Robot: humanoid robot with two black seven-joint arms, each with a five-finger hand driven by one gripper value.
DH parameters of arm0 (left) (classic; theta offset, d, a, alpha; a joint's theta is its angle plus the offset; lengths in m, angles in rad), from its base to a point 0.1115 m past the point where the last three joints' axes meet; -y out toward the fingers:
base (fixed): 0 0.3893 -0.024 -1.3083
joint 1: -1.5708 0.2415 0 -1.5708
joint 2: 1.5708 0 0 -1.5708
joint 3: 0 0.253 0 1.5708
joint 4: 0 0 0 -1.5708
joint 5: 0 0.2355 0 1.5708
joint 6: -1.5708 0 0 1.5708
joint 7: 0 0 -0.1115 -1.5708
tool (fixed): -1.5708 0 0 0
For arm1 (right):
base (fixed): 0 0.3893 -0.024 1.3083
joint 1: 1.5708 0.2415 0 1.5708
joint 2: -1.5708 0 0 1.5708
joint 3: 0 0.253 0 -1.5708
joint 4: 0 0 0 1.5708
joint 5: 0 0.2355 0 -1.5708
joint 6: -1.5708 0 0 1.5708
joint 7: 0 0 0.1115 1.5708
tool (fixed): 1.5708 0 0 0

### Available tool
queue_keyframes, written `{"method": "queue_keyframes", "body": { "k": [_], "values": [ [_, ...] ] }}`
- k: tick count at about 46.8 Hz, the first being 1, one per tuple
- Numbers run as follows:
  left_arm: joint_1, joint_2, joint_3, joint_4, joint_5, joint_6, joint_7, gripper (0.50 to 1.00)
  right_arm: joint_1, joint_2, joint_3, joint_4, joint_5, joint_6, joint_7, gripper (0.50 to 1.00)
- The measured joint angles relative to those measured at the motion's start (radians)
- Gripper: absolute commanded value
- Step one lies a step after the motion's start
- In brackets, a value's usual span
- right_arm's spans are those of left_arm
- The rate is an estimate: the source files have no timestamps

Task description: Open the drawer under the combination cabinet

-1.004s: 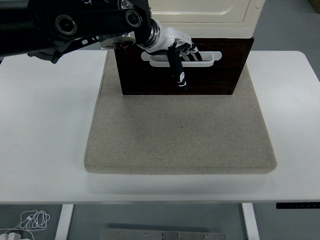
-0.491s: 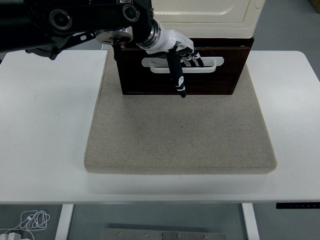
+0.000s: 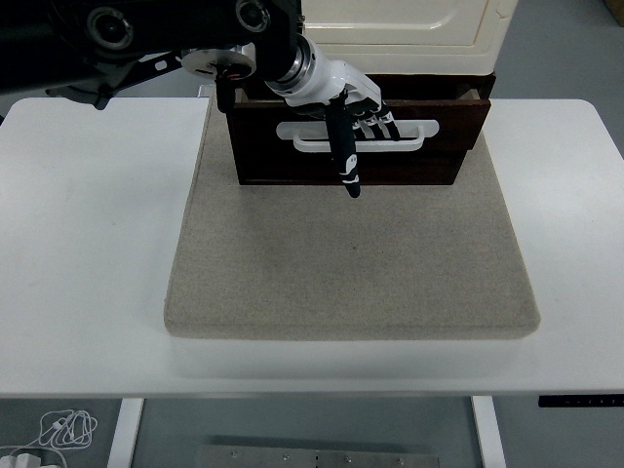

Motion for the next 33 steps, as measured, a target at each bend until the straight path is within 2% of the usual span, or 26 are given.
{"method": "queue_keyframes", "body": {
  "k": [33],
  "values": [
    [-0.018, 0.000, -0.008, -0.030, 0.000, -0.029, 0.000, 1.000, 0.000, 0.000, 0.000, 0.000, 0.000, 0.000, 0.000, 0.926]
  ]
}}
